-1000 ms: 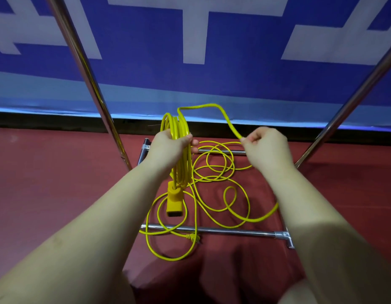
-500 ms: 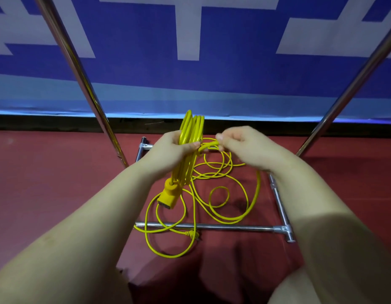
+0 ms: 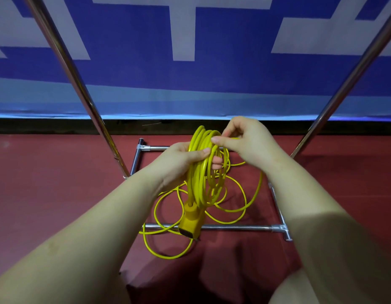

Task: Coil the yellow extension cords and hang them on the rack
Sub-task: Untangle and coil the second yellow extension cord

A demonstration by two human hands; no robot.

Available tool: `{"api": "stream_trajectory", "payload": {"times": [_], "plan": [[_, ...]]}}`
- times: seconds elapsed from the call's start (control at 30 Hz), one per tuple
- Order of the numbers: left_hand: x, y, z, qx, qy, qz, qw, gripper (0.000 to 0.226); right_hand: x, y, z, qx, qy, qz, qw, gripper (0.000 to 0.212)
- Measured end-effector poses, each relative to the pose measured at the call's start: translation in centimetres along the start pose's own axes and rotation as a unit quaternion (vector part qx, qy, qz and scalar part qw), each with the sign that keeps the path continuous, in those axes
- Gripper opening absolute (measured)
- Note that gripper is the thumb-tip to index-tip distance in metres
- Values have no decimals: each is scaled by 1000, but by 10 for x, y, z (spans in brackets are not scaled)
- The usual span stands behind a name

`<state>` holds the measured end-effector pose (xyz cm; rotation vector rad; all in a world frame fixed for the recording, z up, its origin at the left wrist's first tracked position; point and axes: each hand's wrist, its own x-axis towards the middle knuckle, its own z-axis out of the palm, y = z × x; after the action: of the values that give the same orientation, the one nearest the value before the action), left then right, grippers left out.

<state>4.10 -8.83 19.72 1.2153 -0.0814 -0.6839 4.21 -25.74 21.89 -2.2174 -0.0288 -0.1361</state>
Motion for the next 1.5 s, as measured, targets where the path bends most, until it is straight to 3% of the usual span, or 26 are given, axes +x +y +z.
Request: {"api": "stream_trajectory", "payload": {"times": [0.17, 0.27, 0.33, 0.43, 0.5, 0.63, 0.8, 0.93, 1.2, 1.4, 1.5], "plan": [[3, 4, -1, 25, 52, 40, 998, 9, 1, 1, 2, 36, 5, 25, 999, 27], [7, 15, -10, -25, 116, 81, 990, 12, -1, 9, 1, -24, -67, 99, 992, 47], [8, 22, -19, -64, 153, 98, 981, 14, -2, 15, 1, -54, -75, 130, 987, 51], [6, 23, -24, -22, 165, 91, 982, 12, 1, 12, -1, 40, 61, 84, 994, 26], [4, 18, -23, 41, 145, 68, 986, 9, 3, 9, -3, 124, 154, 61, 978, 19], [-1, 12, -19, 126, 81, 29, 988, 10, 3, 9, -5, 144, 220, 46, 964, 14], [-5, 13, -14, 54, 34, 3, 998, 10, 4, 10, -18, 88, 158, 6, 984, 5], [-6, 13, -11, 7, 18, 3, 1000, 14, 1, 3, -15, 84, 43, -34, 995, 14], [-3, 11, -7, 28, 29, 23, 999, 16, -5, -7, -1, 69, -63, -66, 993, 18], [-3, 11, -10, 46, -17, 16, 999, 10, -1, 1, -6, 29, -17, -3, 999, 27], [-4, 14, -10, 36, -22, 36, 998, 10, -2, 6, -5, -83, -95, 83, 989, 57]]}}
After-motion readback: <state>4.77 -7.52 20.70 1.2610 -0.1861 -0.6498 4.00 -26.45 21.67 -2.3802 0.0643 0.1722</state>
